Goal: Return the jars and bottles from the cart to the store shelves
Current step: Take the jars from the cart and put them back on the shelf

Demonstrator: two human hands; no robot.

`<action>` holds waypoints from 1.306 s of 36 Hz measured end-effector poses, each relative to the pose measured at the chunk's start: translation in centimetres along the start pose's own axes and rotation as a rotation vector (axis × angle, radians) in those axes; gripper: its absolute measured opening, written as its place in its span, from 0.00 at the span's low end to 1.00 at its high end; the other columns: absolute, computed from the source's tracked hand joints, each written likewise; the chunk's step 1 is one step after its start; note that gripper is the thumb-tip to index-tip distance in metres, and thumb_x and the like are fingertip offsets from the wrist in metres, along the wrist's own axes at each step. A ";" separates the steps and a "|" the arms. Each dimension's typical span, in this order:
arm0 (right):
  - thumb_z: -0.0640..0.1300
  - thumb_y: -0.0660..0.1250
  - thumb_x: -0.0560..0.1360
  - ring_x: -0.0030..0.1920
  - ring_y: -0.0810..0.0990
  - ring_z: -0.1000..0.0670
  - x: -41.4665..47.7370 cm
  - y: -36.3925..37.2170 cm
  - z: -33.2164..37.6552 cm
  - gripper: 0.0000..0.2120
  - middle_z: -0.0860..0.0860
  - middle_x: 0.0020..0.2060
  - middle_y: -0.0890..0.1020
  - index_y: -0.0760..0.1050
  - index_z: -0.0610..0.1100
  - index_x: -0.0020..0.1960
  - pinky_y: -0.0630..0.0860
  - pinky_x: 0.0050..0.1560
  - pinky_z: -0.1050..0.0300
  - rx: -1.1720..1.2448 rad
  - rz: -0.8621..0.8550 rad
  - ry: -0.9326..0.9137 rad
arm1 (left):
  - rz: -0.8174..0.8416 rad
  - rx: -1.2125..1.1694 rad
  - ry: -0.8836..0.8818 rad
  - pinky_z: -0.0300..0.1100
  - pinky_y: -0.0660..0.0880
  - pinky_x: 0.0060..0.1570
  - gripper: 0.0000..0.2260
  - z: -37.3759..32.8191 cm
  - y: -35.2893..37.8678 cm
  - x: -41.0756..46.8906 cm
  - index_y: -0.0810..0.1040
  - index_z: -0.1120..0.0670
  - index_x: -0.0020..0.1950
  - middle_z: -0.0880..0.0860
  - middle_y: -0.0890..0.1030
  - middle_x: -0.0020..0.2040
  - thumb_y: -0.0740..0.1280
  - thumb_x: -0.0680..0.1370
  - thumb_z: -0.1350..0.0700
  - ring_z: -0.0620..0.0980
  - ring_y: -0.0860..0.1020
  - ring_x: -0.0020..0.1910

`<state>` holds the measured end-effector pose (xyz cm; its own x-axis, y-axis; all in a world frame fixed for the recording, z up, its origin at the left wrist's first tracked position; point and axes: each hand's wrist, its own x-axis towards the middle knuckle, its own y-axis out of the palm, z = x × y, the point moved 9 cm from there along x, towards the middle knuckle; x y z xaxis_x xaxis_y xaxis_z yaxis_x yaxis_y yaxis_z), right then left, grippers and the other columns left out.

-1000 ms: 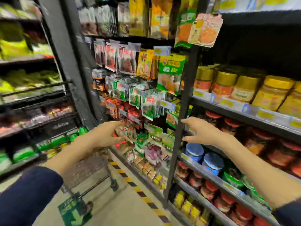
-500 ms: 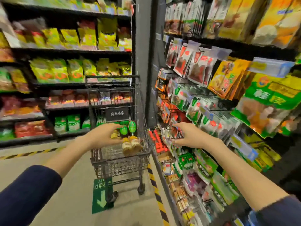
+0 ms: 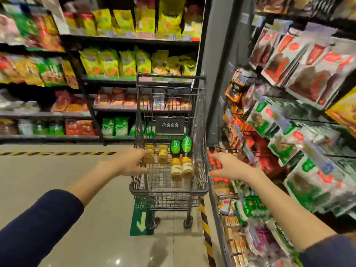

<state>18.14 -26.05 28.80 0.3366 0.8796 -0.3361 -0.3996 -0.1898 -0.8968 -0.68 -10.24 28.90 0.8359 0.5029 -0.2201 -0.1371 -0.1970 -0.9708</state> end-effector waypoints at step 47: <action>0.46 0.71 0.72 0.60 0.75 0.50 37.1 14.7 -11.1 0.25 0.48 0.59 0.76 0.70 0.46 0.67 0.66 0.47 0.65 0.415 0.423 0.146 | 0.669 -0.395 -0.336 0.49 0.68 0.67 0.33 8.2 26.8 31.4 0.62 0.57 0.73 0.57 0.67 0.72 0.66 0.74 0.42 0.56 0.68 0.69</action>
<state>34.23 -1.04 -0.05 0.1775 0.6907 -0.7010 -0.8130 -0.2984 -0.5000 17.50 7.14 -4.82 0.4334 0.3868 -0.8140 -0.2991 -0.7903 -0.5348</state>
